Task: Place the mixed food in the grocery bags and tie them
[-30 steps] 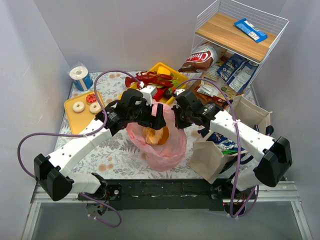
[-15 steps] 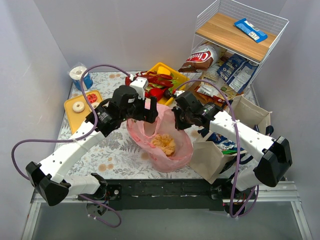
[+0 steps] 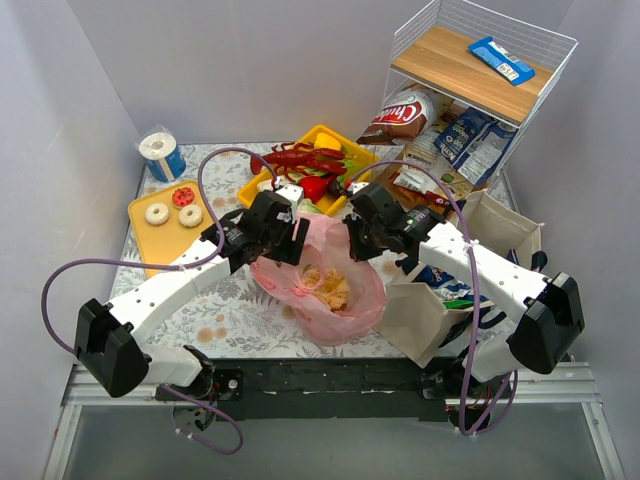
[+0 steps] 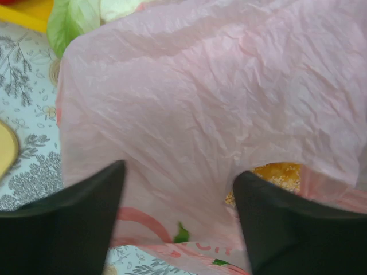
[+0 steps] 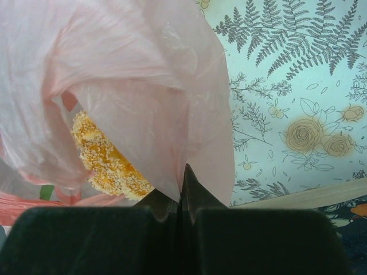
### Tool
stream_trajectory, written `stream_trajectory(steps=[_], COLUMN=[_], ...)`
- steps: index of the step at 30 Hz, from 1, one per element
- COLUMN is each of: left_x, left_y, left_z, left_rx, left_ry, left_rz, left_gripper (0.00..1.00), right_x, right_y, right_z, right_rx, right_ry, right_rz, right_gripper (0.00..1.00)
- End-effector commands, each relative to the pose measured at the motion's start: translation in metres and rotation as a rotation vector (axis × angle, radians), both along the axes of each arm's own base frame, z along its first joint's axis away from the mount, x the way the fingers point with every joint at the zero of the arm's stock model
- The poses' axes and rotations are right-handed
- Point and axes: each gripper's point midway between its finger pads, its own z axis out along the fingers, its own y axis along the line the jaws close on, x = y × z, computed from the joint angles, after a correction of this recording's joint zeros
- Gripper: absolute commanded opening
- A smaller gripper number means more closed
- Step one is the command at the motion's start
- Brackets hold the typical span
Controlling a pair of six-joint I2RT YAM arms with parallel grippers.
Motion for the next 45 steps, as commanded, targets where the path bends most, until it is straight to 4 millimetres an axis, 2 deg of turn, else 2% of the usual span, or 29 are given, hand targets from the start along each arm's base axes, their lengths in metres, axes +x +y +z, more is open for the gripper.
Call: stream_trajectory(steps=[1, 2, 3, 5, 6, 10, 11, 13, 14, 15, 16, 17, 19, 21, 22, 23, 24, 25, 26, 29, 30, 32, 35, 38, 39, 40, 43, 44, 45], left_x=[0.001, -0.001, -0.001, -0.003, -0.002, -0.009, -0.014, -0.021, -0.028, -0.032, -0.035, -0.037, -0.035, -0.03, -0.028, -0.03, -0.027, -0.025, -0.021, -0.007, -0.002, 0.01, 0.026, 0.045, 0.061, 0.07, 0.108, 0.123, 0.132], left_y=[0.009, 0.007, 0.007, 0.01, 0.014, 0.023, 0.027, 0.03, 0.032, 0.034, 0.035, 0.039, 0.052, 0.06, 0.06, 0.062, 0.062, 0.063, 0.063, 0.065, 0.066, 0.063, 0.058, 0.065, 0.067, 0.072, 0.106, 0.141, 0.159], left_z=[-0.002, 0.0, 0.002, 0.007, 0.01, 0.021, 0.025, 0.028, 0.027, 0.032, 0.033, 0.032, 0.03, 0.032, 0.029, 0.028, 0.035, 0.038, 0.044, 0.083, 0.095, 0.139, 0.185, 0.202, 0.188, 0.185, 0.171, 0.169, 0.163], left_rx=[0.011, -0.007, -0.021, -0.058, -0.074, -0.173, -0.192, -0.257, -0.269, -0.293, -0.32, -0.321, -0.331, -0.336, -0.316, -0.286, -0.283, -0.279, -0.277, -0.306, -0.311, -0.365, -0.393, -0.357, -0.319, -0.307, -0.3, -0.302, -0.304], left_ry=[-0.007, -0.004, -0.012, -0.028, -0.034, 0.01, 0.031, 0.088, 0.119, 0.122, 0.141, 0.151, 0.158, 0.166, 0.179, 0.186, 0.171, 0.157, 0.122, -0.026, -0.074, -0.207, -0.35, -0.405, -0.368, -0.353, -0.312, -0.322, -0.315], left_rz=[0.013, 0.01, 0.015, 0.038, 0.058, 0.139, 0.156, 0.221, 0.239, 0.258, 0.29, 0.305, 0.355, 0.366, 0.354, 0.331, 0.329, 0.325, 0.307, 0.283, 0.276, 0.245, 0.193, 0.237, 0.267, 0.289, 0.423, 0.527, 0.587], left_gripper=[0.48, 0.38, 0.19, 0.04, 0.0, 0.0, 0.0, 0.0, 0.0, 0.0, 0.0, 0.0, 0.0, 0.0, 0.04, 0.18, 0.64, 0.84, 0.98, 0.98, 0.98, 0.98, 0.98, 0.98, 0.98, 0.98, 0.98, 0.98, 0.98], right_x=[0.006, 0.009, 0.011, 0.015, 0.018, 0.021, 0.024, 0.03, 0.033, 0.033, 0.032, 0.034, 0.04, 0.042, 0.044, 0.043, 0.039, 0.04, 0.038, 0.038, 0.04, 0.039, 0.034, 0.027, 0.026, 0.024, 0.028, 0.028, 0.032], right_y=[0.014, 0.017, 0.02, 0.03, 0.037, 0.07, 0.079, 0.102, 0.11, 0.127, 0.135, 0.142, 0.154, 0.156, 0.154, 0.153, 0.154, 0.15, 0.146, 0.138, 0.135, 0.128, 0.116, 0.105, 0.1, 0.093, 0.073, 0.067, 0.06], right_z=[0.011, 0.011, 0.012, 0.012, 0.014, 0.015, 0.007, 0.02, 0.007, 0.023, 0.022, 0.009, 0.017, 0.009, 0.009, 0.007, 0.008, 0.007, 0.008, 0.023, 0.027, 0.041, 0.052, 0.066, 0.065, 0.075, 0.082, 0.082, 0.084], right_rx=[0.042, 0.035, 0.037, 0.042, 0.055, 0.09, 0.077, 0.094, 0.07, 0.114, 0.113, 0.093, 0.118, 0.096, 0.102, 0.114, 0.139, 0.145, 0.153, 0.177, 0.172, 0.181, 0.18, 0.193, 0.183, 0.191, 0.146, 0.125, 0.103], right_ry=[-0.044, -0.049, -0.056, -0.062, -0.068, -0.062, -0.048, -0.086, -0.067, -0.08, -0.082, -0.055, -0.057, -0.027, -0.013, 0.014, 0.034, 0.045, 0.044, -0.008, -0.027, -0.056, -0.07, -0.097, -0.105, -0.127, -0.178, -0.188, -0.211], right_rz=[0.048, 0.06, 0.064, 0.087, 0.104, 0.169, 0.184, 0.227, 0.24, 0.275, 0.296, 0.304, 0.306, 0.292, 0.279, 0.272, 0.282, 0.273, 0.273, 0.265, 0.26, 0.253, 0.245, 0.244, 0.234, 0.225, 0.168, 0.158, 0.13], right_gripper=[0.01, 0.01, 0.01, 0.01, 0.01, 0.01, 0.01, 0.01, 0.01, 0.01, 0.01, 0.01, 0.01, 0.01, 0.02, 0.07, 0.15, 0.23, 0.35, 0.57, 0.6, 0.64, 0.71, 0.75, 0.78, 0.79, 0.82, 0.82, 0.82])
